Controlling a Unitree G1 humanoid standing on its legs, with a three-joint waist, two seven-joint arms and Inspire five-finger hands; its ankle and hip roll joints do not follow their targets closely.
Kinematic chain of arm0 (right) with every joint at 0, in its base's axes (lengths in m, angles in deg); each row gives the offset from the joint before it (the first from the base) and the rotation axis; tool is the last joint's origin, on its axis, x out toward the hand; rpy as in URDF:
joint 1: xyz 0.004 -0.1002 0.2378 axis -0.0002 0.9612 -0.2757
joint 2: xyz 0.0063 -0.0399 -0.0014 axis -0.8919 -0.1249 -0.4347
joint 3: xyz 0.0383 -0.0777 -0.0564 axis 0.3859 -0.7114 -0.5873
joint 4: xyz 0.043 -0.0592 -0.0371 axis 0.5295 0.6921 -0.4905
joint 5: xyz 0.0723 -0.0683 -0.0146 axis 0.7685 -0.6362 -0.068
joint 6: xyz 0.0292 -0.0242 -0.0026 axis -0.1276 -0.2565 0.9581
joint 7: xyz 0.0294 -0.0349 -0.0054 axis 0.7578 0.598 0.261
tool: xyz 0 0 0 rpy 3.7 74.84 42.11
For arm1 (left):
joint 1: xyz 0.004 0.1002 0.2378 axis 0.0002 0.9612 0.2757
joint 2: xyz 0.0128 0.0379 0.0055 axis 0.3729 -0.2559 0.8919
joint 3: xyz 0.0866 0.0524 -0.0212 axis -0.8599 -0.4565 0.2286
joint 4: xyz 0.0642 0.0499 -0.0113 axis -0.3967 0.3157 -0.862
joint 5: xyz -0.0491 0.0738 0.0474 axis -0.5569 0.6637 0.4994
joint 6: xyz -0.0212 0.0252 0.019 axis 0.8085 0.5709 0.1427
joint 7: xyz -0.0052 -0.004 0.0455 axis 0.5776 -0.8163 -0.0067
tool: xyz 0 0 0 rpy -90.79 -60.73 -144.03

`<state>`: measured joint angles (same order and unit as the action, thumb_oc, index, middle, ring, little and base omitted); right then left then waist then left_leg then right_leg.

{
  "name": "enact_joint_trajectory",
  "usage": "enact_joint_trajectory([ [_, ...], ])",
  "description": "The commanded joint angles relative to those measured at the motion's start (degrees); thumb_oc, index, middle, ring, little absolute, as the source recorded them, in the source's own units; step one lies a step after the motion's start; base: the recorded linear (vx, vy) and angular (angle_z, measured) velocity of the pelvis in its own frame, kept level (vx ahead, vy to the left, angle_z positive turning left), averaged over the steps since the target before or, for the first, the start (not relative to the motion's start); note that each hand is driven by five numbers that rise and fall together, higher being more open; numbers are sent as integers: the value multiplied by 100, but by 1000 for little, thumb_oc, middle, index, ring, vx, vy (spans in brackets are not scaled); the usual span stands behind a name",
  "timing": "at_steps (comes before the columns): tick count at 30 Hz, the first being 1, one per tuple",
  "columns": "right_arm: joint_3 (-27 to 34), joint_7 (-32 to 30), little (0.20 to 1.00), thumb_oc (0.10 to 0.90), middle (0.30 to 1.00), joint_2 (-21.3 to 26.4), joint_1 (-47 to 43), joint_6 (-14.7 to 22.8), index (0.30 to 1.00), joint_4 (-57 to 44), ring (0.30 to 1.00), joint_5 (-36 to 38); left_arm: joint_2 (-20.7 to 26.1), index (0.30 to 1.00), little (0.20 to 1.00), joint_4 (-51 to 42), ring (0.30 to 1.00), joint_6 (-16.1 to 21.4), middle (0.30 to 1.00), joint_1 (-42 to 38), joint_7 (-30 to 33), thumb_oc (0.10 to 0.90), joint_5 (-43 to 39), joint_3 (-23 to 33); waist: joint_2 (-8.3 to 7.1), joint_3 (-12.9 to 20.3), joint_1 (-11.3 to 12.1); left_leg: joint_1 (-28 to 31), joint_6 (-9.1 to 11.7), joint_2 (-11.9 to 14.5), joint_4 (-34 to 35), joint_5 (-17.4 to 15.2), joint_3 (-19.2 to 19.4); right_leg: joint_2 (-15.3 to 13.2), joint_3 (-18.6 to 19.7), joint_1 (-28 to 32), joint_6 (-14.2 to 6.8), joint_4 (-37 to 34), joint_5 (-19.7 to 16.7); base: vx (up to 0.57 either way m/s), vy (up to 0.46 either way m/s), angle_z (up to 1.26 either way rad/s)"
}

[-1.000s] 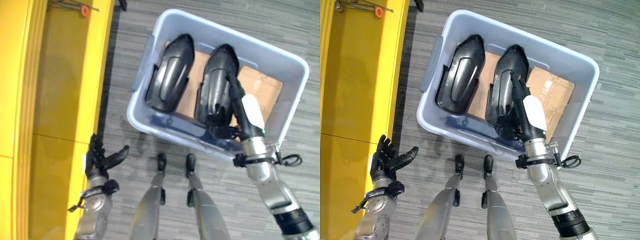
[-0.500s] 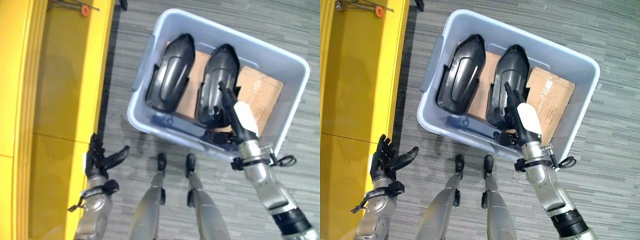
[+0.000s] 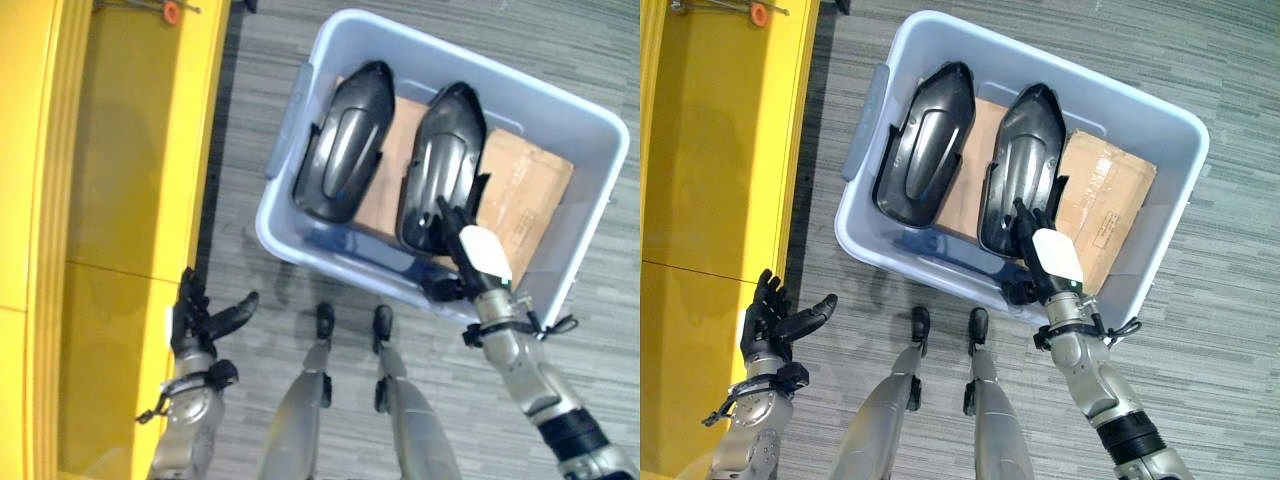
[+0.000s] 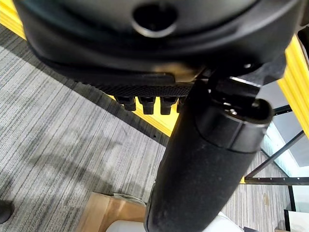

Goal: Move parts from the plastic box to the shelf.

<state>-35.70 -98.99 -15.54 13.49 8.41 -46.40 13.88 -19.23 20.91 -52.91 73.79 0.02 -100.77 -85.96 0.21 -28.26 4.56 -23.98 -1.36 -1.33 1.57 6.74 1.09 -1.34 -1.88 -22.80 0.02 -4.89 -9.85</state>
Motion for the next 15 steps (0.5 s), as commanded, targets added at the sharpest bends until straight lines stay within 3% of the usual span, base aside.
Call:
enact_joint_trajectory([
  [1, -113, -348, 1000, 900, 1000, 123, -207, 148, 1000, -171, 1000, -415, 289, 1000, 1000, -252, 1000, 346, 1000, 279, 218, 900, 289, 188, 57, 358, -4, 48, 124, 228, -267, -267, -26, -736, 243, 33, -643, 948, 778, 0, 0, 0],
  [15, -760, -600, 1000, 900, 1000, -226, -1145, -175, 1000, 1282, 1000, -811, 313, 1000, 1000, -109, 1000, 492, 1000, 83, 248, 900, 255, -49, 225, 199, 111, -98, 118, 197, -369, -286, -45, -718, 247, -120, -630, 1097, 826, 0, 0, 0],
])
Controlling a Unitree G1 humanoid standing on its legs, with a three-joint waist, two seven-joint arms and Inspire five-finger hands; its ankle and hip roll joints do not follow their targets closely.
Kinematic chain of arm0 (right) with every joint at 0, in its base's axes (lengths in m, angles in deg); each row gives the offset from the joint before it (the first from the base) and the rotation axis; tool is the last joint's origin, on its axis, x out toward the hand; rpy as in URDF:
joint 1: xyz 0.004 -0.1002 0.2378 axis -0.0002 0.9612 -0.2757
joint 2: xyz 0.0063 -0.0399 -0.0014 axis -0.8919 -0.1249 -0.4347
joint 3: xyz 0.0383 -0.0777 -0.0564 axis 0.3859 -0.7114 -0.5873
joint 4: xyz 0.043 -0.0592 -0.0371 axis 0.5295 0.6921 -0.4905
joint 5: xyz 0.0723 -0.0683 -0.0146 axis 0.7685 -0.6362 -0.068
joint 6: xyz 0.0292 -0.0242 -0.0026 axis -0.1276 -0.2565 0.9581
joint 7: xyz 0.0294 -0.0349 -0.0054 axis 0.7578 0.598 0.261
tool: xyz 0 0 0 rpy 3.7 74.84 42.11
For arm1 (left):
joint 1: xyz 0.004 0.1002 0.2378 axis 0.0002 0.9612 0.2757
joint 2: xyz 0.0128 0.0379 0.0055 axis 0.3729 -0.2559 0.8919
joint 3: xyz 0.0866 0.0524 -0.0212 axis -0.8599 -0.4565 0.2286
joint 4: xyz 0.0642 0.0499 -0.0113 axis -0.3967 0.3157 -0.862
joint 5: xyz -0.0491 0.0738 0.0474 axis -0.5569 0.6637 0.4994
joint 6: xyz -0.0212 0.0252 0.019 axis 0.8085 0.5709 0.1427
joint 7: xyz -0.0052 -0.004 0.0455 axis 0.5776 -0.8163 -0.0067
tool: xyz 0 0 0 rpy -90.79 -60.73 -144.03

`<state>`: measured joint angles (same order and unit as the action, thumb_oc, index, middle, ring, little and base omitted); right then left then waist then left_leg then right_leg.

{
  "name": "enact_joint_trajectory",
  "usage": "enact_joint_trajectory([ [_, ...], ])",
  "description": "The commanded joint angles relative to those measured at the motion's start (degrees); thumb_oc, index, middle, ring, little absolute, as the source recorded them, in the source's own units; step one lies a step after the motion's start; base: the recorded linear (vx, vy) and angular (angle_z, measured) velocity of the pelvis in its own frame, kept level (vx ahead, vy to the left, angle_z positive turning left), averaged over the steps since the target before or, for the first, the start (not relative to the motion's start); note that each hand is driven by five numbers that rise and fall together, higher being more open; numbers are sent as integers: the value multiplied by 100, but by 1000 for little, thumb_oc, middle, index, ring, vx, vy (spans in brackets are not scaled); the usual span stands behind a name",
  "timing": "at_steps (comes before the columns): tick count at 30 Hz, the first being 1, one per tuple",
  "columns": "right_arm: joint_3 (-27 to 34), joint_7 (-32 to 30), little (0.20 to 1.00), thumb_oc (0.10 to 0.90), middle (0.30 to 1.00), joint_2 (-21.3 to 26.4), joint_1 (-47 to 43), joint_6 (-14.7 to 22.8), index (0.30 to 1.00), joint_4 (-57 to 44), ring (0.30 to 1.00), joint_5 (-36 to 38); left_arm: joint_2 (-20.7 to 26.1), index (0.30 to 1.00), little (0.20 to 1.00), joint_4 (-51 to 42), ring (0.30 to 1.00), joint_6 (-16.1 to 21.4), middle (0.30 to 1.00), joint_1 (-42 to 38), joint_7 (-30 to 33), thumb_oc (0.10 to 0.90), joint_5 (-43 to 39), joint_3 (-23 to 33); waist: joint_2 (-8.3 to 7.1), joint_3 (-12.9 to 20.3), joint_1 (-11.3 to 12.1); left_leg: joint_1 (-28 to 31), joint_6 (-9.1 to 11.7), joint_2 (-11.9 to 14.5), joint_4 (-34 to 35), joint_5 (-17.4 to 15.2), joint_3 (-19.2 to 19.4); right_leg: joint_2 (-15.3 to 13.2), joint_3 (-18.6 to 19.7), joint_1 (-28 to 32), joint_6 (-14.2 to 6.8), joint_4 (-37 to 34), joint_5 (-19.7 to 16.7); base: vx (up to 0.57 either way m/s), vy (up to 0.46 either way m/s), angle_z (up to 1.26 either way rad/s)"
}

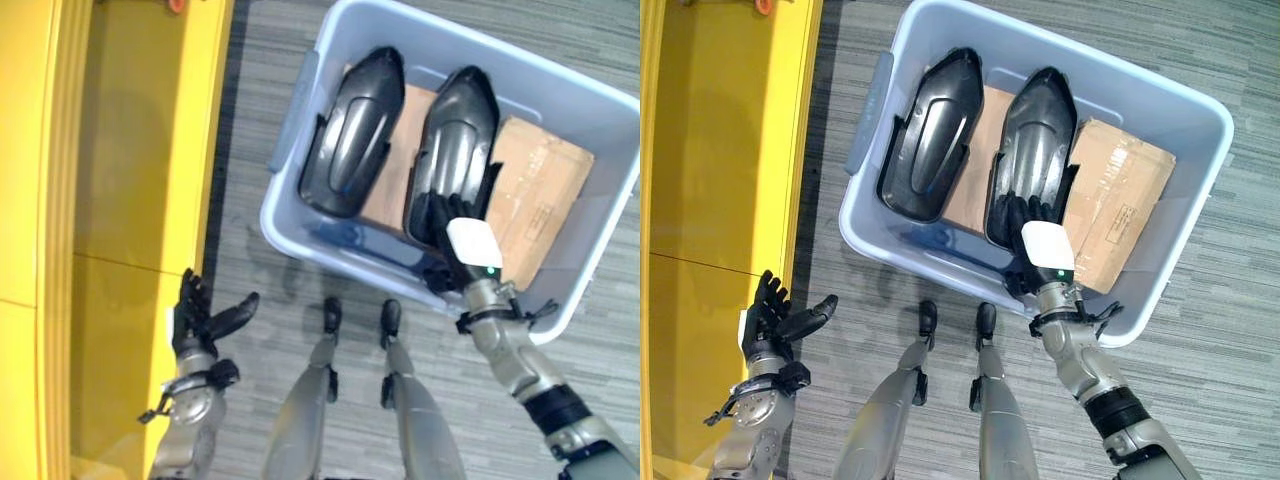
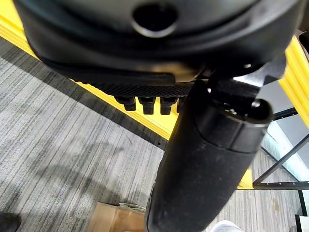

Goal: Move parts from the plastic box to the shelf.

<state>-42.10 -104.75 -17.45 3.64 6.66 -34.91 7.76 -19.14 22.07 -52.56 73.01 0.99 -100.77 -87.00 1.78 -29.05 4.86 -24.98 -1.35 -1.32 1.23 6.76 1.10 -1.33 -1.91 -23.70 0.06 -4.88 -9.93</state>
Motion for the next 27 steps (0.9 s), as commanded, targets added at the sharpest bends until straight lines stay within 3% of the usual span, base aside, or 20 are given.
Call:
enact_joint_trajectory([
  [1, -124, -50, 1000, 900, 1000, -72, -176, -20, 1000, 216, 1000, -213, 302, 1000, 1000, -218, 1000, 467, 1000, 162, 153, 900, 254, 44, 72, 275, 80, 1, 116, 190, -334, -285, -44, -719, 249, -30, -633, 1099, 834, 0, 0, 0],
  [2, -209, -17, 393, 467, 393, -99, -241, -69, 393, 401, 393, -304, 296, 1000, 1000, -212, 1000, 471, 1000, 149, 146, 900, 244, 33, 82, 267, 93, 3, 117, 187, -321, -282, -51, -720, 240, -33, -634, 1105, 838, 0, 0, 0],
  [3, -243, -9, 300, 400, 300, -116, -269, -91, 300, 494, 300, -339, 295, 1000, 1000, -206, 1000, 471, 1000, 146, 140, 900, 254, 30, 86, 268, 93, 5, 118, 186, -317, -278, -55, -720, 243, -31, -634, 1105, 837, 0, 0, 0],
  [18, -109, 37, 300, 400, 300, -213, 164, -47, 300, 410, 300, -79, 327, 1000, 1000, -126, 1000, 344, 1000, 64, 91, 900, 305, 1, -35, 434, 30, 288, 148, 238, -82, -180, -103, -700, 230, 171, -635, 984, 817, -1, -2, 0],
  [27, 621, 196, 300, 400, 300, 177, 1249, 215, 300, -728, 300, 120, 417, 1000, 1000, -146, 1000, 193, 1000, 282, -90, 900, 295, 235, -229, 1001, -99, 926, 233, 418, 244, -113, -137, -696, 187, 816, -657, 607, 719, 3, -48, 0],
])
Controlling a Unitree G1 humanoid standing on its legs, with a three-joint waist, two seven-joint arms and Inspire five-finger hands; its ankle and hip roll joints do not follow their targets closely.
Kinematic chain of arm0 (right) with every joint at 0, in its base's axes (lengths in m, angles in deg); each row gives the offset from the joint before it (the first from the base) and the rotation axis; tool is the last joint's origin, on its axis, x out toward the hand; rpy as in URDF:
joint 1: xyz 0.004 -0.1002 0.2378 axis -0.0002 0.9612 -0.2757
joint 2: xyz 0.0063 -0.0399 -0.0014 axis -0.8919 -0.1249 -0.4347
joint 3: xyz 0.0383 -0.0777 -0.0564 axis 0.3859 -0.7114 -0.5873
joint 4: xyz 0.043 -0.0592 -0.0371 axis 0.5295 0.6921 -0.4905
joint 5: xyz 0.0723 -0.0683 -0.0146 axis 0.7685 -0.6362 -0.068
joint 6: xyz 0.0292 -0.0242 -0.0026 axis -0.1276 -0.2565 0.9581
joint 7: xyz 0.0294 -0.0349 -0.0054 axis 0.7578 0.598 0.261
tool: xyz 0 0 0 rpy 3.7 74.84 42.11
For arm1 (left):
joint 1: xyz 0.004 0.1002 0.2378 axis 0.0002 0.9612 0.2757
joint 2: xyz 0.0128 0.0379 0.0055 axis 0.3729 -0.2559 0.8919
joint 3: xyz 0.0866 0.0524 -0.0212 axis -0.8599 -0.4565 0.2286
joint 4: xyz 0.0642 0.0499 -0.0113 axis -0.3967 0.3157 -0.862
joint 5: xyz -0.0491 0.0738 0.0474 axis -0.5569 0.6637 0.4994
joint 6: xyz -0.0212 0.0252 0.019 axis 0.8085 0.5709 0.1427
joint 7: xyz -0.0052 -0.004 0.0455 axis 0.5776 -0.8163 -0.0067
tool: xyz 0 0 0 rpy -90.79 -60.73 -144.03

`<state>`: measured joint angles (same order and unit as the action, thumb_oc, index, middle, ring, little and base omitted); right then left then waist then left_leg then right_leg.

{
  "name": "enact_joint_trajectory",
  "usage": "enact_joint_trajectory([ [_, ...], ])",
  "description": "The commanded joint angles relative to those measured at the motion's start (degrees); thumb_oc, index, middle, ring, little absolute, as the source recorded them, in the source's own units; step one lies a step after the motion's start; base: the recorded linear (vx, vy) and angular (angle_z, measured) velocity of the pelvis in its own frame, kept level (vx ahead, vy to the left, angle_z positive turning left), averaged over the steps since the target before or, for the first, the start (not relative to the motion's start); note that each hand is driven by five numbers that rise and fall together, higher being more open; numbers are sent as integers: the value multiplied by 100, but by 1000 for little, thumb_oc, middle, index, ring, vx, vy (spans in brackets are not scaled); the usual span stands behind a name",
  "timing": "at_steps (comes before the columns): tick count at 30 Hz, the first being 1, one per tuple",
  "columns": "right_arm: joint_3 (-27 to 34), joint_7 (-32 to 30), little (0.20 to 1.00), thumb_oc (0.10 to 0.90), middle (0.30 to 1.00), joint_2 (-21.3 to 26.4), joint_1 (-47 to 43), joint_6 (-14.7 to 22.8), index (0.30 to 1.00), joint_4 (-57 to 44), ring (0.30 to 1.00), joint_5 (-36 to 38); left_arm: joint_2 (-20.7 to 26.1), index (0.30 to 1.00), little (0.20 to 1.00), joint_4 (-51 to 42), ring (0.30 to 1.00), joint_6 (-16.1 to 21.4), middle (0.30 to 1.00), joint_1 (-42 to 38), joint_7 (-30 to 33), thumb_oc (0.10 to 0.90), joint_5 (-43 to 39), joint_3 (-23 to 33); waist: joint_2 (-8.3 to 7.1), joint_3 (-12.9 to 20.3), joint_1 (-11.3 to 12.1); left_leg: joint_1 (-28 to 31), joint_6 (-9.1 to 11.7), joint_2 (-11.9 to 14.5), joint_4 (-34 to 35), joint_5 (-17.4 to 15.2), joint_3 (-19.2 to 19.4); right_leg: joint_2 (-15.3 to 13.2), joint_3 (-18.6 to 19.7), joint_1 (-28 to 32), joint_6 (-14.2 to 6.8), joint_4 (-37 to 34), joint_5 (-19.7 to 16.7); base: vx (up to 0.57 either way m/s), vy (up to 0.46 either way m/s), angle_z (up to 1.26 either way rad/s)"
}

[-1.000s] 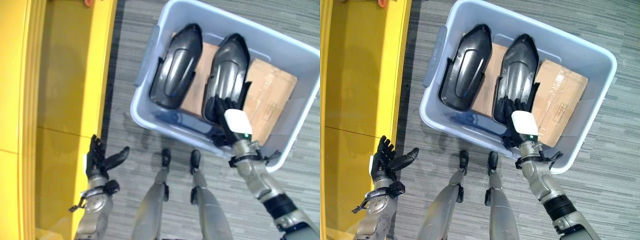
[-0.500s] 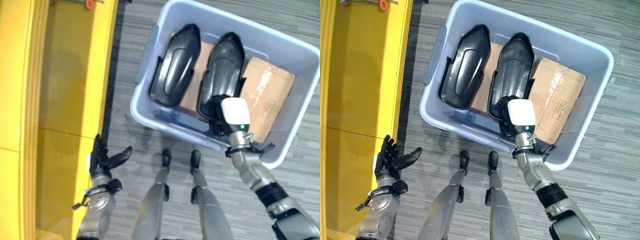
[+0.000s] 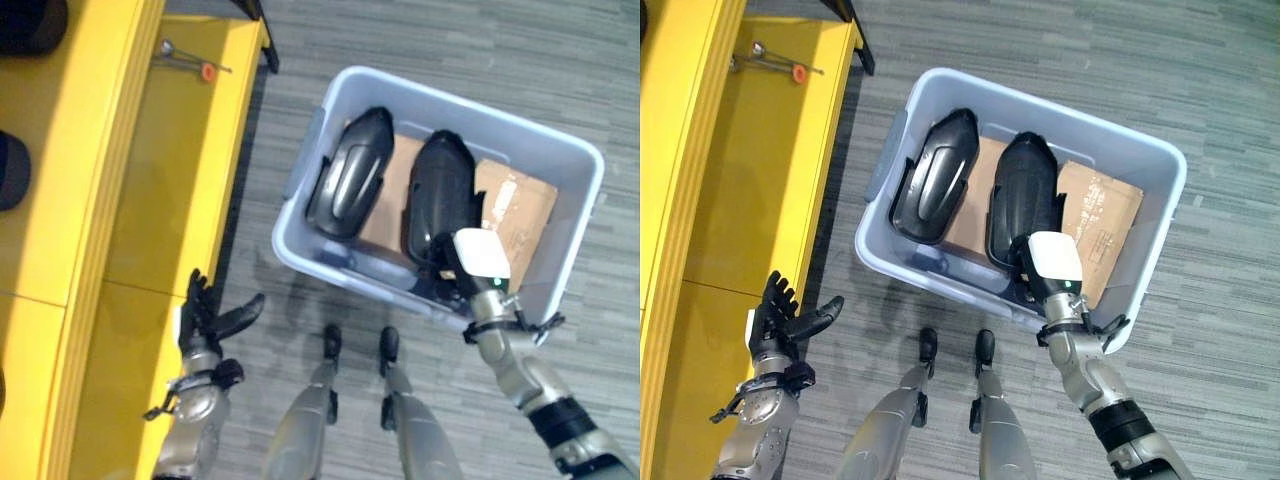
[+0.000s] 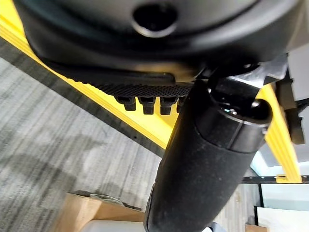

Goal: Move parts from the plastic box to the shelf.

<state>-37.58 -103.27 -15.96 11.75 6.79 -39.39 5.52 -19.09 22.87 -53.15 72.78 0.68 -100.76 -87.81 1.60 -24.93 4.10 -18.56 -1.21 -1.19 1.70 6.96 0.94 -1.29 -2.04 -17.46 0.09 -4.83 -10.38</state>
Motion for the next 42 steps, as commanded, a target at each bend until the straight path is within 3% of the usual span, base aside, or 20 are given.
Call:
enact_joint_trajectory([
  [1, 244, 37, 300, 400, 300, 51, 489, 221, 300, -374, 300, 349, 417, 1000, 1000, -230, 1000, 237, 1000, 312, -72, 900, 302, 339, -221, 635, -45, 328, 226, 415, 205, -133, -116, -692, 204, 230, -661, 585, 758, 1, -39, -1],
  [9, 835, -19, 300, 400, 300, 200, 873, 394, 300, -1199, 300, 431, 438, 1000, 1000, -265, 1000, 168, 1000, 414, -218, 900, 354, 414, -312, 1032, -172, 651, 261, 516, 316, -152, -41, -640, 279, 521, -676, 396, 701, 4, -23, -3],
  [11, 1191, -114, 300, 400, 300, 250, 1004, 535, 300, -1664, 300, 536, 430, 1000, 1000, -237, 1000, 136, 1000, 486, -308, 900, 379, 474, -332, 1325, -253, 831, 288, 581, 330, -198, 10, -603, 365, 693, -694, 308, 692, 30, -51, -7],
  [17, 1548, -136, 300, 400, 300, 255, 1233, 739, 300, -2218, 300, 649, 353, 1000, 1000, -121, 1000, 79, 1000, 641, -448, 900, 429, 529, -344, 1667, -367, 1106, 325, 716, 330, -268, 184, -508, 542, 881, -700, 269, 730, 23, -36, -18],
  [28, 1736, -74, 300, 400, 300, 297, 1531, 1038, 300, -2760, 300, 721, 205, 1000, 1000, -81, 1000, 9, 1000, 915, -667, 900, 516, 513, -233, 2066, -612, 1509, 410, 971, 330, -318, 446, -266, 869, 1066, -622, 413, 915, 23, -46, -18],
  [32, 1682, -56, 300, 400, 300, 513, 1431, 1099, 300, -2801, 300, 713, 172, 1000, 1000, -76, 1000, -10, 1000, 869, -694, 900, 494, 395, -94, 2056, -702, 1574, 508, 1194, 330, -174, 450, -2, 877, 994, -440, 897, 1245, -47, -166, -6],
  [37, 1726, -123, 300, 400, 300, 688, 1382, 1160, 300, -2863, 300, 697, 131, 1000, 1000, -40, 1000, -29, 1000, 755, -667, 900, 436, 292, -18, 1915, -707, 1474, 626, 1454, 330, 125, 300, 332, 617, 821, -225, 1459, 1612, -84, -195, 4],
  [38, 1682, -129, 300, 400, 300, 773, 1261, 1184, 300, -2863, 300, 706, 135, 1000, 1000, -19, 1000, -33, 1000, 717, -650, 900, 414, 282, -2, 1794, -696, 1414, 650, 1554, 330, 221, 223, 423, 507, 632, -163, 1834, 1756, -129, -220, 17],
  [42, 1618, -143, 300, 400, 300, 890, 1043, 1195, 300, -2823, 300, 777, 150, 1000, 1000, 25, 1000, -51, 1000, 720, -595, 900, 408, 347, -87, 1633, -591, 1347, 662, 1681, 330, 358, 151, 505, 316, 404, -107, 2325, 1949, -88, -175, 18],
])
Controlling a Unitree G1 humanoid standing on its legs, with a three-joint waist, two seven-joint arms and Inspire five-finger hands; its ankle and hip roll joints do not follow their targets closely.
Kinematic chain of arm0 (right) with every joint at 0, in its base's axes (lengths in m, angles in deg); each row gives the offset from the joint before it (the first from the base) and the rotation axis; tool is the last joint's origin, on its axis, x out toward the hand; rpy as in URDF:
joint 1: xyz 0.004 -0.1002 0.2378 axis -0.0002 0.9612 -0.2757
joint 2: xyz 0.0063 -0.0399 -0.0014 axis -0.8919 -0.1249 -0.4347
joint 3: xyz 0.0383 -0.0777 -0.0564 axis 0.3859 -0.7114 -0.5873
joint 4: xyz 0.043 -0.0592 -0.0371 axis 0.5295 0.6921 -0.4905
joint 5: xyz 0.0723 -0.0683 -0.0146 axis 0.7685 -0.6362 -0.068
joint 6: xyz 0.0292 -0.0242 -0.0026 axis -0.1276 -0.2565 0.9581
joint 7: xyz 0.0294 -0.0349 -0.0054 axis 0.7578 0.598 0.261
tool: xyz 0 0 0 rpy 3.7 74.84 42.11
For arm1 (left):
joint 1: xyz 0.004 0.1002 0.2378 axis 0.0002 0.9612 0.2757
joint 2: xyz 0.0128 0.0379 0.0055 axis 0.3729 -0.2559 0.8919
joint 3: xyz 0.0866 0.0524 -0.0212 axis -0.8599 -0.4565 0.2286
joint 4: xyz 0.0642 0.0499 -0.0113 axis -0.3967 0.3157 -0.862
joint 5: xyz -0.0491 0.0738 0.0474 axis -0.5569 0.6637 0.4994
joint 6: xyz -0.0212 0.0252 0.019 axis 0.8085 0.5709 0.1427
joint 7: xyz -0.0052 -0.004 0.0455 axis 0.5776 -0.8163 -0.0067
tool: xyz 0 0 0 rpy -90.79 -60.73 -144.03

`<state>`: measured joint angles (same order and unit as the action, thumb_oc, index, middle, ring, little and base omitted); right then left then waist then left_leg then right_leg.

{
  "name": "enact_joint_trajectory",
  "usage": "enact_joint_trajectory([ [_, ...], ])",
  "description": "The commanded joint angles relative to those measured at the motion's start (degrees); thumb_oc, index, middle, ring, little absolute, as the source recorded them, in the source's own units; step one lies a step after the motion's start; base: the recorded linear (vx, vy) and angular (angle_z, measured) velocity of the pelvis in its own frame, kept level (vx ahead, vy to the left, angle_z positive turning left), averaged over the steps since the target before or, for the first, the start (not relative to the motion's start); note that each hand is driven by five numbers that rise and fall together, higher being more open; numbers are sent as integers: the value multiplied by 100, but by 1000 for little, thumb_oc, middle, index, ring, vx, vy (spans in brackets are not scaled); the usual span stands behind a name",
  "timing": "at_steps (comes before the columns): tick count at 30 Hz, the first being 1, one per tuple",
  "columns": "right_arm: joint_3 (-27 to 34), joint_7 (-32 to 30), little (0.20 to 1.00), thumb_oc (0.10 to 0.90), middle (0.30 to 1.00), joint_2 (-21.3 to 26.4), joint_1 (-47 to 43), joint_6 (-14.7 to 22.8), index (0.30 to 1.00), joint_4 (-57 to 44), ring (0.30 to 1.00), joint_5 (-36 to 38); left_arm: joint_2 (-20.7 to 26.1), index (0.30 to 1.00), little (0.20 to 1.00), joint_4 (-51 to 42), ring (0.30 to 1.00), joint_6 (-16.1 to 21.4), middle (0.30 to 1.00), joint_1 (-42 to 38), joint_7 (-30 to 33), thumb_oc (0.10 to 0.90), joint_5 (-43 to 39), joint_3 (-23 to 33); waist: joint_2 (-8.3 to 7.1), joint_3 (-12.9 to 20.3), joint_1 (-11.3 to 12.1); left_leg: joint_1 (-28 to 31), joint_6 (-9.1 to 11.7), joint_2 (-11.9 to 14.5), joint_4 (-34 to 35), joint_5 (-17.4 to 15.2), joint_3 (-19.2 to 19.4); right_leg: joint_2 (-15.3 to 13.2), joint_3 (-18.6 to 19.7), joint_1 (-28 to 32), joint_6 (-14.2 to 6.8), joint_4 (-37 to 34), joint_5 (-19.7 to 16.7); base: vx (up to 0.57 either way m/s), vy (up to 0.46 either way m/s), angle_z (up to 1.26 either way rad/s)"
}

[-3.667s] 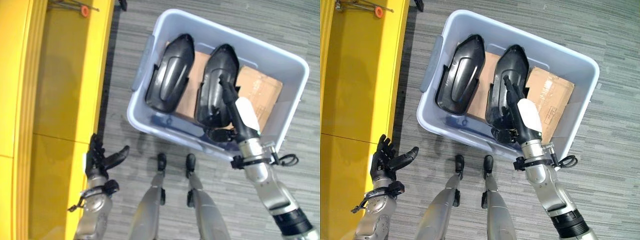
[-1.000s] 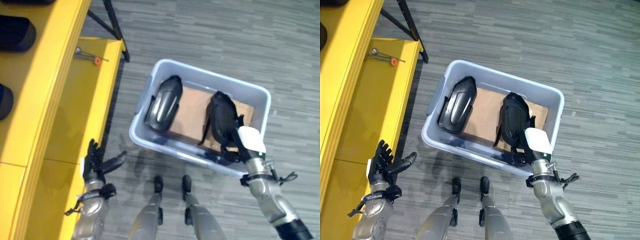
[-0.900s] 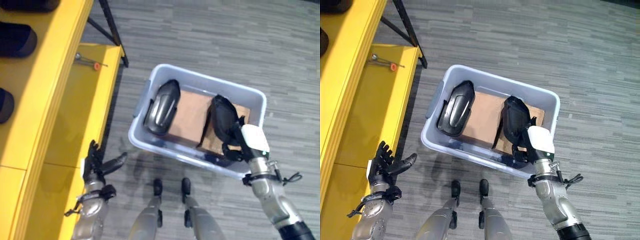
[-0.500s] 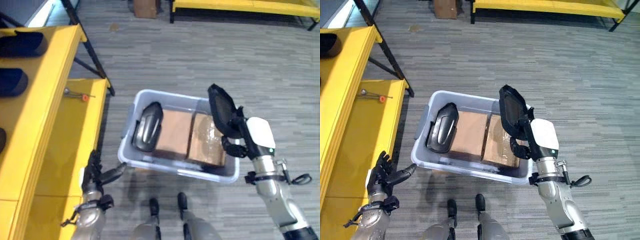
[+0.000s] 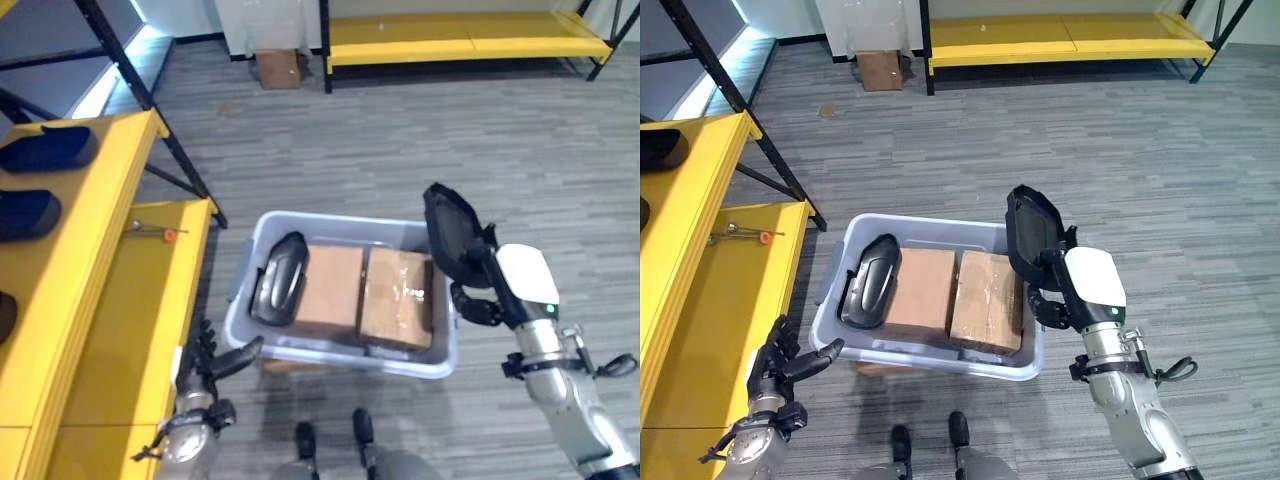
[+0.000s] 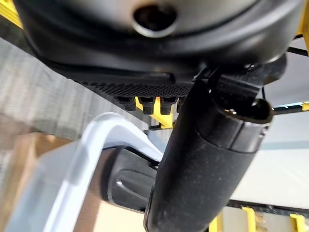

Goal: Move parts from the plastic box to the shelf.

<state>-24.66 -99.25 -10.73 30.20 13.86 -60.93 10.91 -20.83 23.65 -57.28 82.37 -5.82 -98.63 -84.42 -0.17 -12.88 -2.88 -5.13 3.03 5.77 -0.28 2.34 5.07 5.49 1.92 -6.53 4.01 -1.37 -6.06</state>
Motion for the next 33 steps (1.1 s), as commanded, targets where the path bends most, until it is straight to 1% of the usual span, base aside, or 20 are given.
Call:
enact_joint_trajectory([
  [1, 324, -546, 300, 400, 300, 368, -808, 489, 300, -665, 300, 239, 324, 1000, 1000, -56, 1000, 360, 1000, -241, 56, 900, 195, 10, 86, 424, 98, -3, 239, 981, 528, 825, -273, -179, -90, -701, -498, 2003, 1530, -77, -175, 20],
  [3, 295, -560, 300, 400, 300, 479, -977, 495, 300, -672, 300, 273, 347, 1000, 1000, -49, 1000, 373, 1000, -232, 99, 900, 189, 40, 23, 285, 227, -160, 275, 956, 528, 1009, -484, -193, -262, -813, -437, 2199, 1649, -115, -178, 22],
  [5, 341, -595, 300, 400, 300, 538, -1061, 459, 300, -614, 300, 278, 371, 1000, 1000, -29, 1000, 379, 1000, -289, 110, 900, 169, 21, -4, 188, 304, -398, 344, 866, 528, 1232, -542, -293, -511, -819, -407, 2229, 1698, -114, -109, 48],
  [6, 374, -615, 300, 400, 300, 555, -1040, 474, 300, -616, 300, 278, 359, 1000, 1000, -14, 1000, 377, 1000, -283, 101, 900, 172, 12, -16, 164, 296, -466, 352, 832, 528, 1248, -506, -364, -624, -814, -405, 2199, 1694, -93, -95, 72],
  [7, 475, -653, 300, 400, 300, 581, -933, 469, 300, -625, 300, 261, 348, 1000, 1000, 22, 1000, 360, 1000, -309, 99, 900, 150, -15, -45, 156, 245, -509, 349, 825, 528, 1240, -167, -499, -813, -734, -433, 2060, 1701, -82, -95, 75],
  [8, 563, -676, 300, 400, 300, 573, -825, 435, 300, -613, 300, 225, 334, 1000, 1000, 46, 1000, 344, 1000, -361, 69, 900, 150, -69, -24, 157, 233, -592, 340, 799, 528, 1284, 29, -594, -1004, -652, -453, 1919, 1679, -90, -121, 104],
  [9, 660, -706, 300, 400, 300, 558, -719, 429, 300, -636, 300, 207, 335, 1000, 1000, 87, 1000, 333, 1000, -433, 45, 900, 176, -153, -7, 137, 172, -680, 321, 805, 528, 1302, 388, -692, -1191, -567, -469, 1765, 1629, -115, -103, 145],
  [10, 819, -755, 300, 400, 300, 575, -532, 394, 300, -648, 300, 147, 340, 1000, 1000, 93, 1000, 317, 1000, -541, 3, 900, 168, -244, 23, 132, 65, -608, 295, 809, 526, 1299, 873, -826, -1455, -497, -487, 1624, 1549, -87, -65, 187],
  [11, 841, -753, 300, 400, 300, 575, -507, 395, 300, -659, 300, 147, 342, 1000, 1000, 96, 1000, 317, 1000, -546, 5, 900, 168, -260, 24, 119, 64, -591, 291, 798, 526, 1294, 861, -836, -1468, -465, -495, 1609, 1551, -86, -26, 228],
  [12, 984, -790, 300, 400, 300, 553, -325, 373, 300, -695, 300, 108, 374, 1000, 1000, 47, 1000, 325, 1000, -586, -37, 900, 165, -293, 27, 107, 1, -445, 268, 804, 437, 1218, 1028, -942, -1615, -412, -500, 1513, 1477, 18, -5, 212],
  [13, 1080, -811, 300, 400, 300, 467, -155, 369, 300, -728, 300, 112, 379, 1000, 1000, -11, 1000, 340, 1000, -599, -76, 900, 162, -314, 20, 139, -38, -302, 316, 761, 360, 995, 917, -1014, -1647, -316, -543, 1393, 1515, -7, 2, 136],
  [14, 1117, -803, 300, 400, 300, 409, -63, 367, 300, -766, 300, 130, 343, 1000, 1000, -44, 1000, 374, 1000, -627, -75, 900, 143, -336, -8, 136, -59, -243, 286, 736, -95, 647, 799, -1088, -1681, -282, -534, 1247, 1415, 5, 22, 58],
  [15, 1189, -812, 300, 400, 300, 348, 97, 371, 300, -781, 300, 150, 339, 1000, 1000, -64, 1000, 397, 1000, -650, -69, 900, 116, -343, -34, 142, -77, -201, 292, 760, -478, 447, 733, -1152, -1775, -241, -527, 1117, 1327, -53, 90, 24],
  [16, 1327, -846, 300, 400, 300, 202, 326, 382, 300, -818, 300, 224, 307, 1000, 1000, -81, 1000, 374, 1000, -703, -93, 900, 117, -371, -22, 198, -132, 38, 329, 895, -647, 272, 653, -1267, -1997, -208, -546, 1005, 1253, 10, 221, 85],
  [17, 1407, -890, 300, 400, 300, 65, 459, 362, 300, -779, 300, 265, 288, 1000, 1000, -49, 1000, 360, 1000, -703, -103, 900, 163, -383, 67, 291, -205, 275, 406, 891, -270, 248, 638, -1346, -2144, -196, -643, 892, 1191, 70, 295, 111],
  [19, 1475, -854, 300, 400, 300, 15, 540, 343, 300, -818, 300, 241, 248, 1000, 1000, -83, 1000, 335, 1000, -654, -133, 900, 203, -361, 163, 418, -273, 340, 380, 807, 171, 164, 878, -1404, -2206, -116, -737, 798, 1066, 104, 276, 90],
  [21, 1428, -787, 300, 400, 300, -47, 529, 312, 300, -801, 300, 210, 253, 1000, 1000, -138, 1000, 369, 1000, -545, -137, 900, 210, -236, 208, 522, -182, 402, 315, 645, 442, 118, 860, -1436, -2151, -60, -826, 587, 920, 104, 267, 30],
  [24, 1417, -762, 300, 400, 300, -82, 493, 297, 300, -820, 300, 187, 244, 1000, 1000, -219, 1000, 371, 1000, -423, -140, 900, 224, -146, 176, 578, -134, 410, 260, 530, 497, 67, 927, -1517, -2156, -1, -899, 453, 751, 57, 184, -18],
  [29, 1090, -583, 300, 400, 300, -94, 37, 267, 300, -747, 300, 147, 160, 1000, 1000, -298, 1000, 401, 1000, -124, -41, 900, 256, 170, 46, 601, 189, 292, 47, 135, 491, -122, 762, -1752, -2183, 102, -1146, 24, 307, 23, 229, 24],
  [33, 920, -518, 300, 400, 300, -99, -214, 244, 300, -679, 300, 113, 154, 1000, 1000, -308, 1000, 413, 1000, -28, 3, 900, 273, 297, -29, 618, 291, 201, -53, -61, 492, -187, 648, -1866, -2203, 119, -1263, -120, 119, 6, 148, 52],
])
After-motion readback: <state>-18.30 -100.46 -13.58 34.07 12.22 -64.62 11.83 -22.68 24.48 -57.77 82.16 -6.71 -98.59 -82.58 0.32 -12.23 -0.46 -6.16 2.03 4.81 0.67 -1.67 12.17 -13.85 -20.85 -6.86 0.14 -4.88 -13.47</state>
